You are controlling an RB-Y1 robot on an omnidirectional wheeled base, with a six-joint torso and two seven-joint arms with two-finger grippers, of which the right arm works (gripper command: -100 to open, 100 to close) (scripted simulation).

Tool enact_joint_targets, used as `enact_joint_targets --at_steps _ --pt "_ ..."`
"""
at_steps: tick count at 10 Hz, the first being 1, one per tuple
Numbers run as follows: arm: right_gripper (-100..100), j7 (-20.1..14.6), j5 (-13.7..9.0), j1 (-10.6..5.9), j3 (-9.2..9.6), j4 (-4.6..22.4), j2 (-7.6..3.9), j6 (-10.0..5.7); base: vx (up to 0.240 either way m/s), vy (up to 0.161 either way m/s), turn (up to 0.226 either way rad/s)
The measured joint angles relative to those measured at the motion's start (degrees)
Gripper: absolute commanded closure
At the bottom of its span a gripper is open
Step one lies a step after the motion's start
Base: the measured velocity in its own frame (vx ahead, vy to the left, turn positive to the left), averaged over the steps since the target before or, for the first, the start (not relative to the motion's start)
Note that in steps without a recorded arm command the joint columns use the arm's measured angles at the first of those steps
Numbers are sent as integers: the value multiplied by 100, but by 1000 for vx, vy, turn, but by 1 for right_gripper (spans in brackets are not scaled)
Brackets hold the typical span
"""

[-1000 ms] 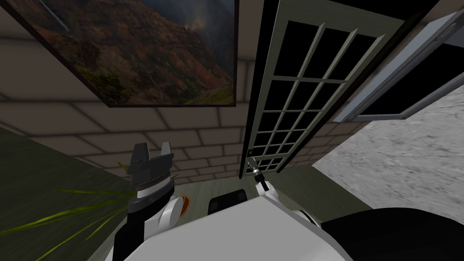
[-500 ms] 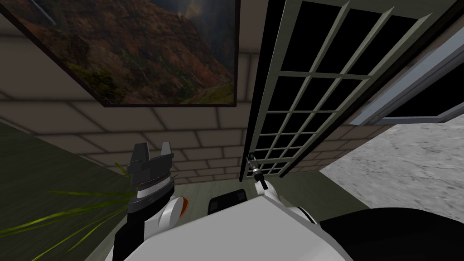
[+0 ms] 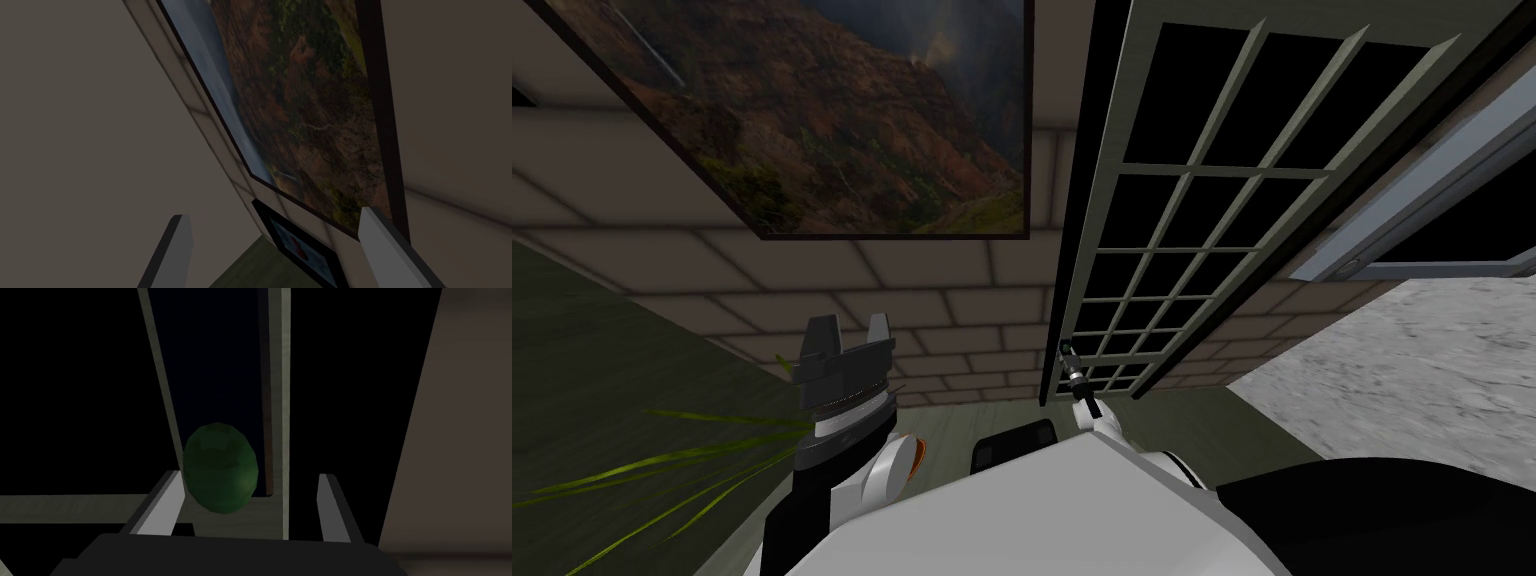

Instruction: Pull the door open

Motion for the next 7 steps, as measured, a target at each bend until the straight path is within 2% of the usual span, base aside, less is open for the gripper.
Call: enact_joint_targets --at_steps 1,5,7 --pt "100 0 -13 3 -35 -15 -39 0 2 -4 14" --pt "100 -2 -11 7 -32 -16 -36 -3 -4 0 6" --pt "100 -170 -50 13 -34 -20 -63 -19 -17 0 23"
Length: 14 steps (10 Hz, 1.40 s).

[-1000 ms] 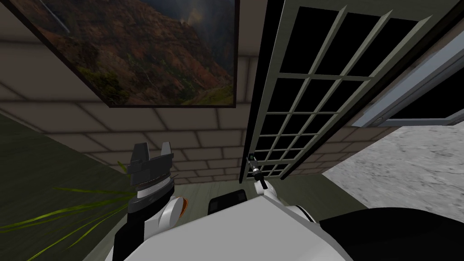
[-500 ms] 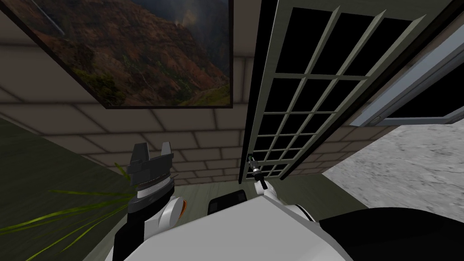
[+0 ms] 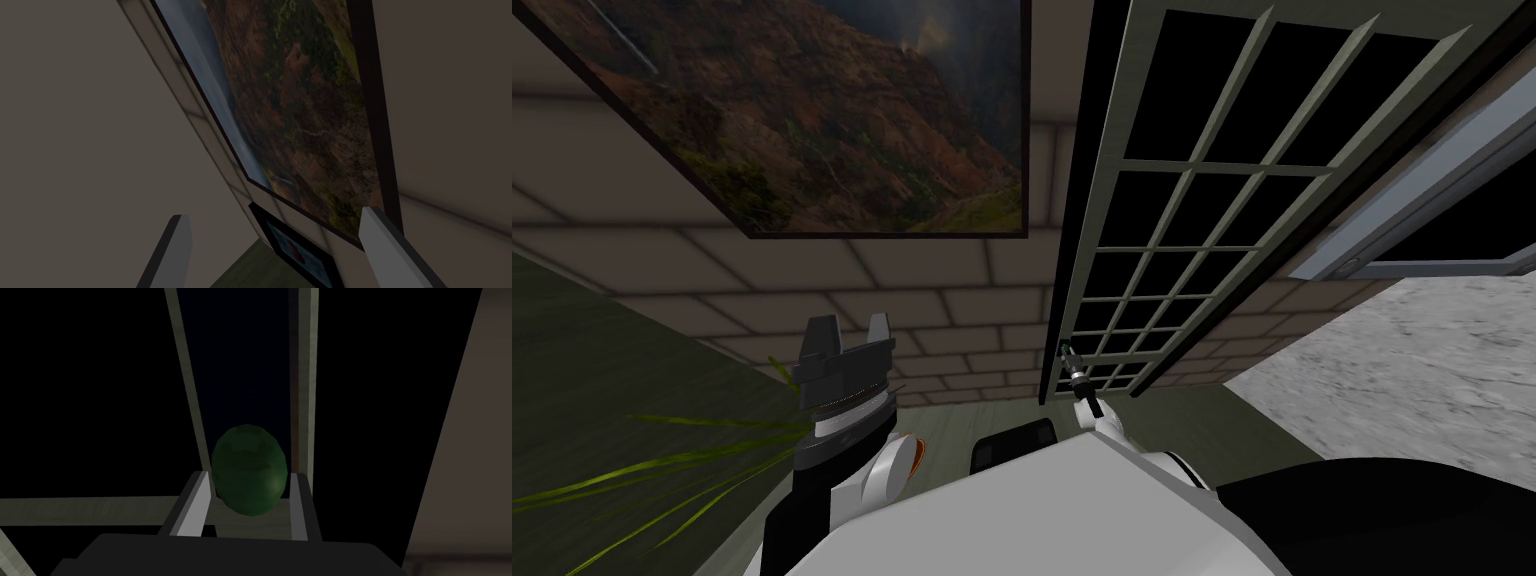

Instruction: Pull the door open

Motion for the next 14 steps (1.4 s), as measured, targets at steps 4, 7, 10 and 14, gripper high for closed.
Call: enact_joint_targets --at_steps 4,7,10,14 --pt "100 -498 -103 -17 15 26 -43 -17 -14 2 39" --pt "100 -903 -183 1 37 -9 -67 -15 -18 -2 45" --pt "100 -1315 -268 26 61 -71 -80 17 -16 -1 28" --pt "100 -1864 -386 -25 84 36 -139 -41 -19 0 38"
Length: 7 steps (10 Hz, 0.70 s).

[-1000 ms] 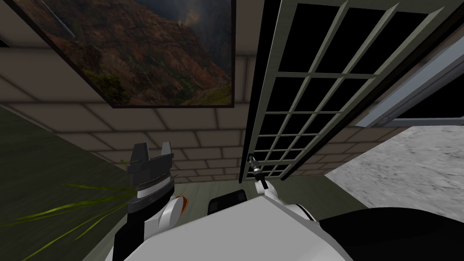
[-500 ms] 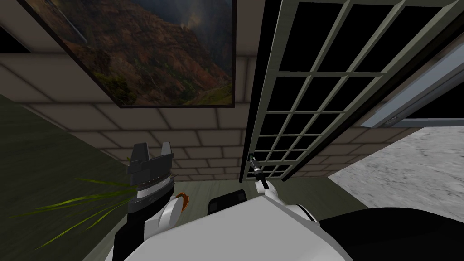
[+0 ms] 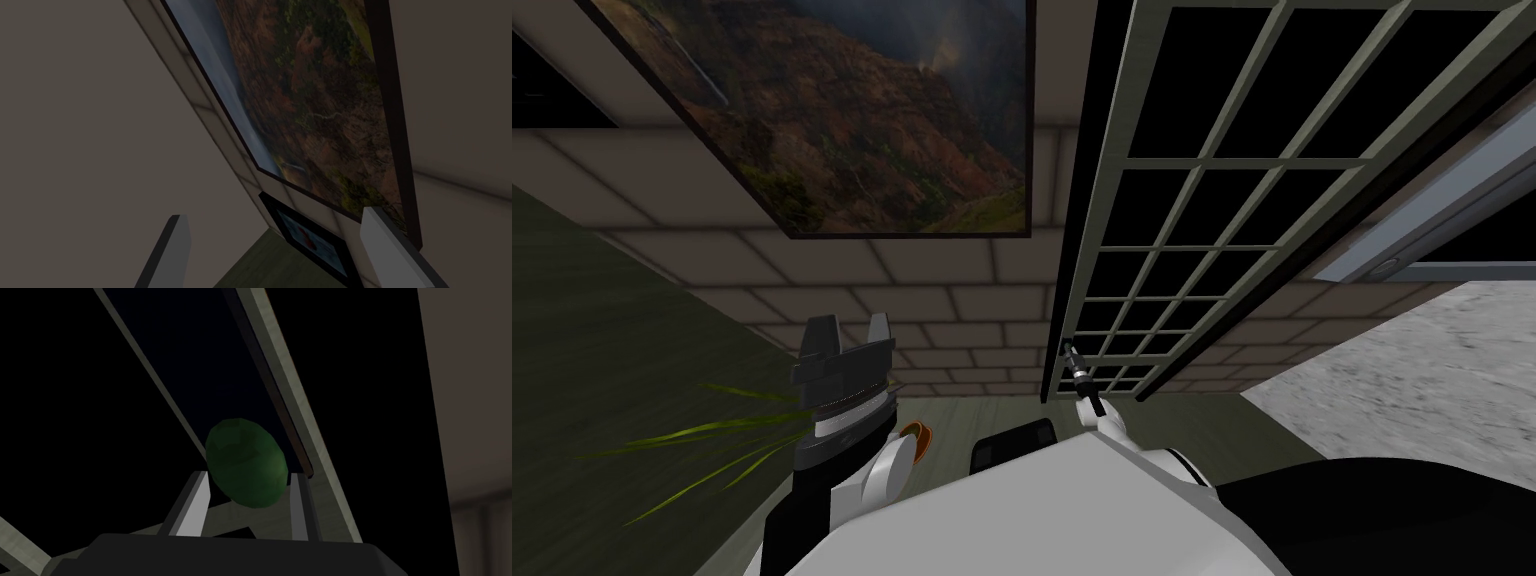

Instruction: Pull the door open

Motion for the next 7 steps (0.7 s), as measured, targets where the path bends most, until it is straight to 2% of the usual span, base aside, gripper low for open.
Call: enact_joint_targets --at_steps 4,5,6,7 --pt "100 -558 -115 95 44 -149 -25 49 -25 -5 47" --pt "100 -719 -159 29 50 -21 -50 -6 -23 -5 25" --pt "100 -841 -174 112 64 -175 -44 58 -5 2 -13" --pt "100 -887 -183 36 60 -59 -47 32 -14 1 45"
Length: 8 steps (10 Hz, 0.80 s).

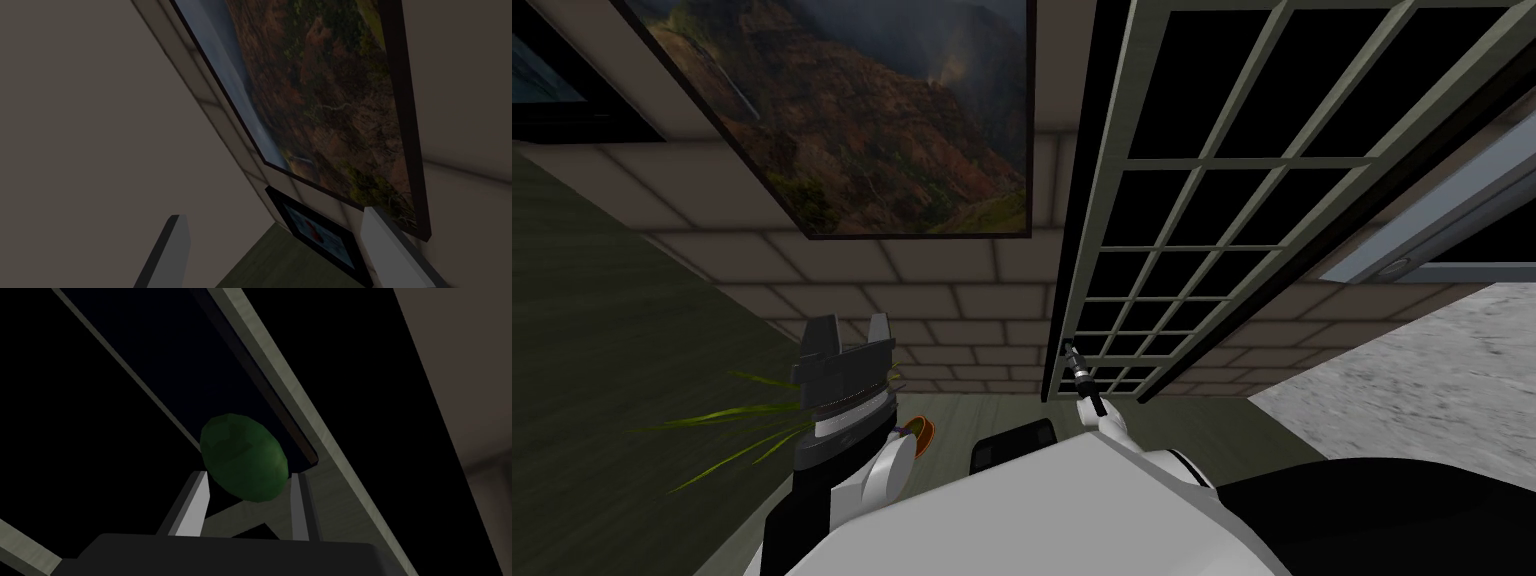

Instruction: Pull the door open

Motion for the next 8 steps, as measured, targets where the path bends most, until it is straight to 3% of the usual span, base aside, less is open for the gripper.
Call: enact_joint_targets --at_steps 5,6,7,8 --pt "100 -644 -149 -6 39 38 -62 -46 -24 -4 41" --pt "100 -775 -182 60 48 -83 -54 10 -32 -7 56" --pt "100 -916 -232 35 54 -64 -60 25 -23 -12 27" --pt "100 -1038 -257 -54 55 109 -74 -59 -25 -9 58"
